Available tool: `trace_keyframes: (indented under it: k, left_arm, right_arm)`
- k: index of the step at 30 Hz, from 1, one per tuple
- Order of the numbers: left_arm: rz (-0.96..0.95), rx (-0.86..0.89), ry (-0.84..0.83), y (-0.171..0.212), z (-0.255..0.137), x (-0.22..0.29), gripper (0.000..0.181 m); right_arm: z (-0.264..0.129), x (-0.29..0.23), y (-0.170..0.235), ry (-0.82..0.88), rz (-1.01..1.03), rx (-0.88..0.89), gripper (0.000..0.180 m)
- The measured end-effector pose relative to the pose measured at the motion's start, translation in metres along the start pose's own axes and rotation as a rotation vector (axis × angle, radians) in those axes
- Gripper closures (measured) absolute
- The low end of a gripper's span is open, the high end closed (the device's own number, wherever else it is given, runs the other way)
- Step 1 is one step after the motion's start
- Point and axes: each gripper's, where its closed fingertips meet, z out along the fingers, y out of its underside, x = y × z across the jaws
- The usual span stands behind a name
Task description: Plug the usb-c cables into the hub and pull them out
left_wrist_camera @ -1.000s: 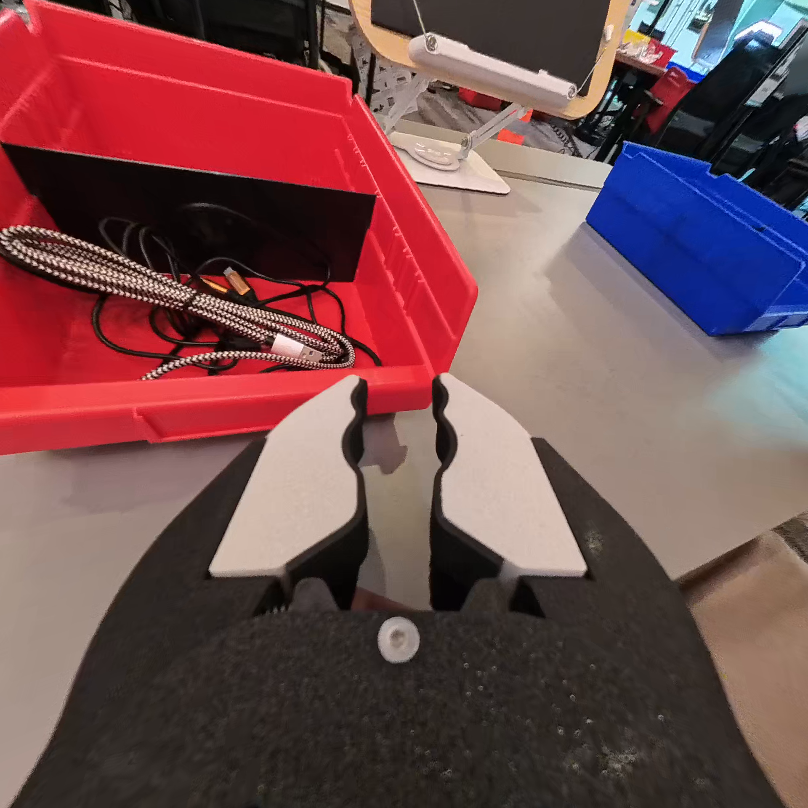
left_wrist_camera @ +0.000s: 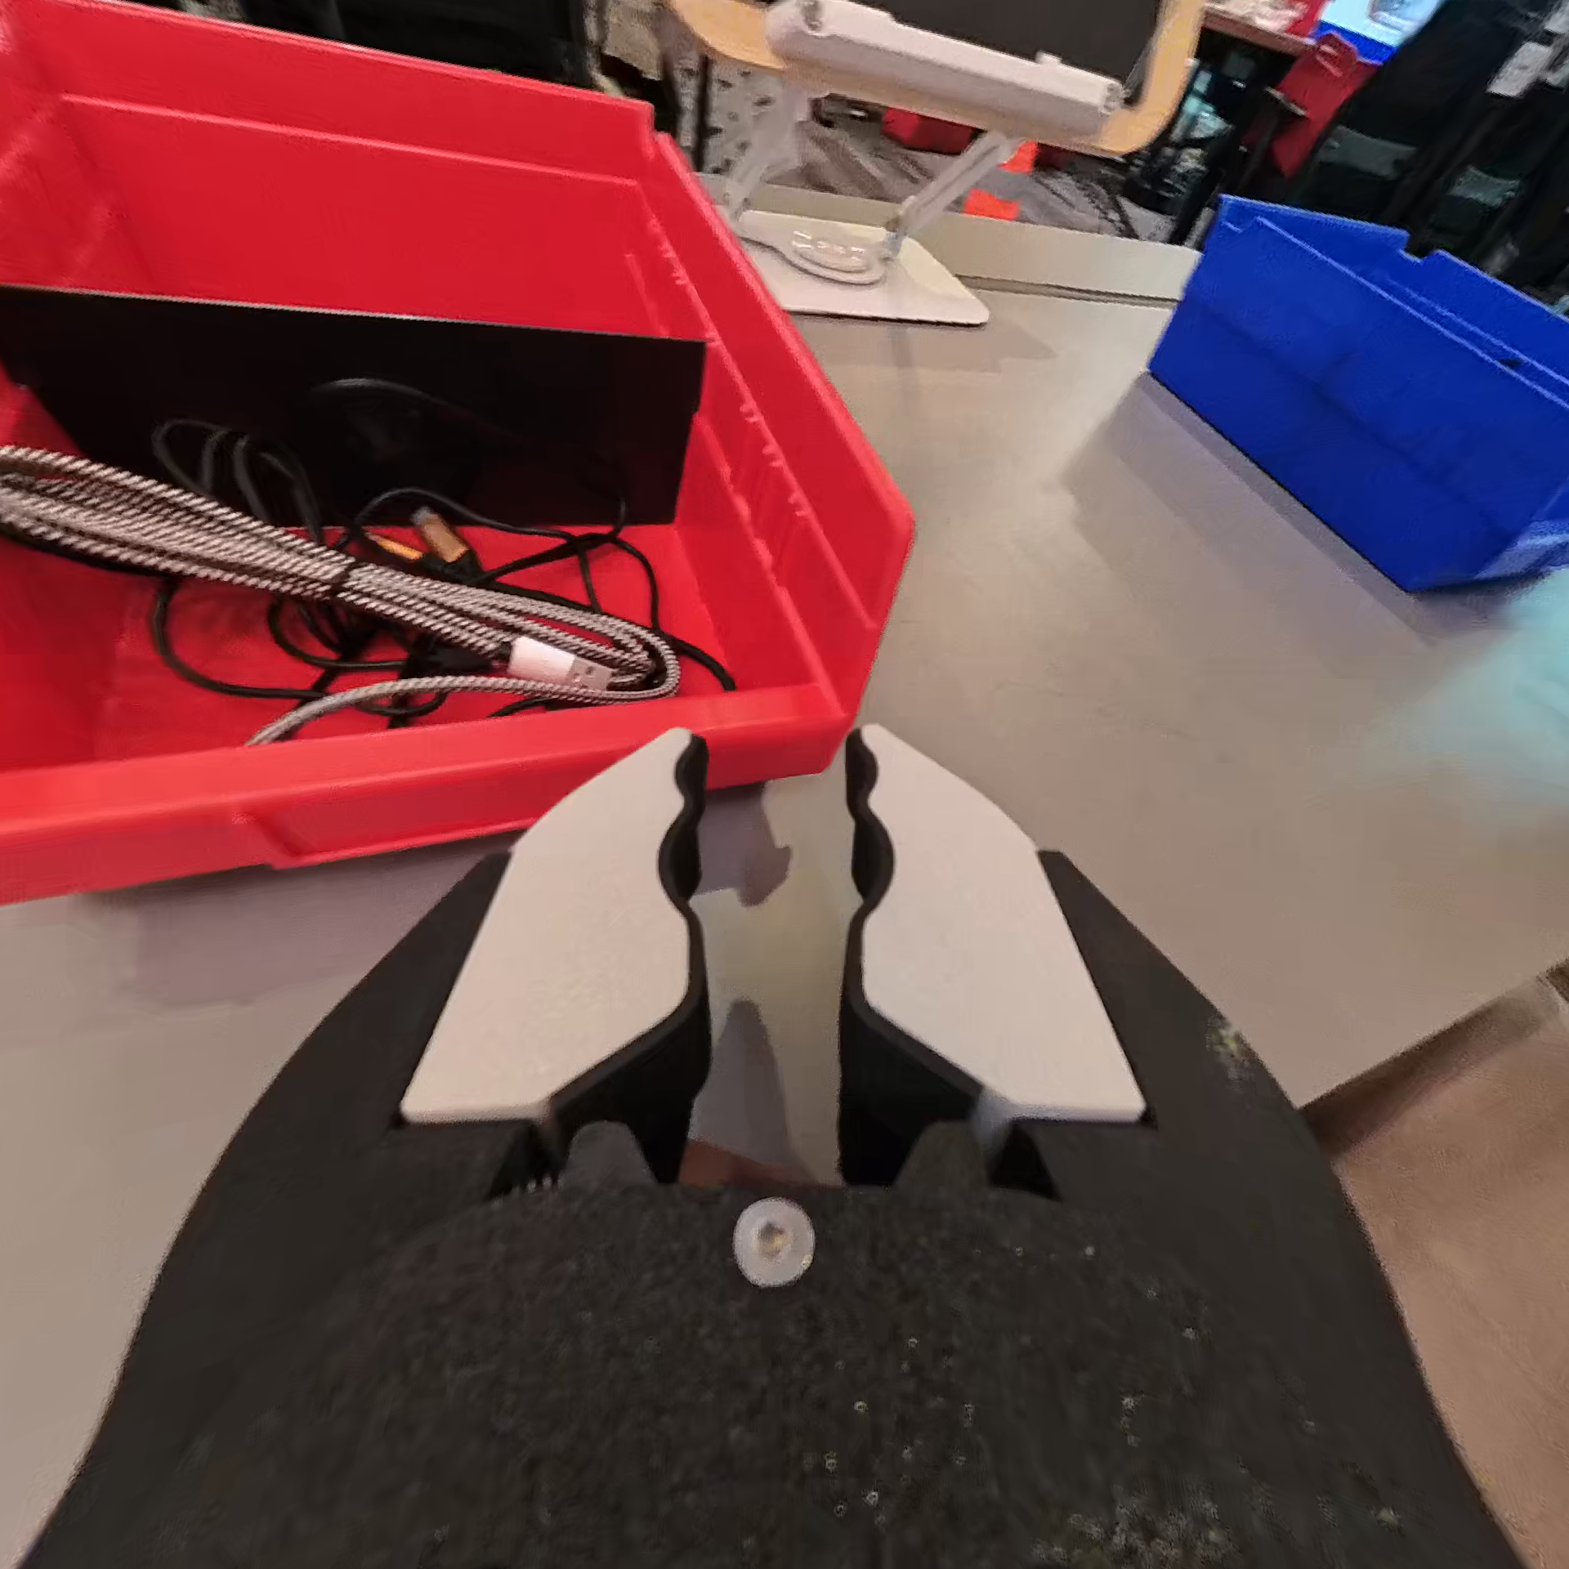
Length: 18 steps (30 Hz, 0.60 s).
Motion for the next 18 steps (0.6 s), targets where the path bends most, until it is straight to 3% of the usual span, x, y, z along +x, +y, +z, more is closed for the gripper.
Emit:
trace_keyframes:
  k: [7, 11, 15, 18]
  left_arm:
    - [0.059, 0.007, 0.277, -0.034, 0.000, 0.035, 0.146]
    - [0.205, -0.042, 0.286, -0.079, 0.009, 0.020, 0.145]
    - [0.425, -0.282, 0.223, -0.112, 0.054, -0.028, 0.144]
    - [0.496, -0.559, 0.179, -0.118, 0.103, -0.080, 0.137]
  right_arm:
    - [-0.005, 0.001, 0.005, -0.001, -0.008, -0.013, 0.153]
    - [-0.010, 0.006, 0.007, -0.004, 0.016, -0.012, 0.153]
    - [-0.010, 0.008, 0.008, -0.022, 0.058, -0.012, 0.153]
    - [-0.009, 0.006, 0.009, -0.030, 0.060, -0.018, 0.152]
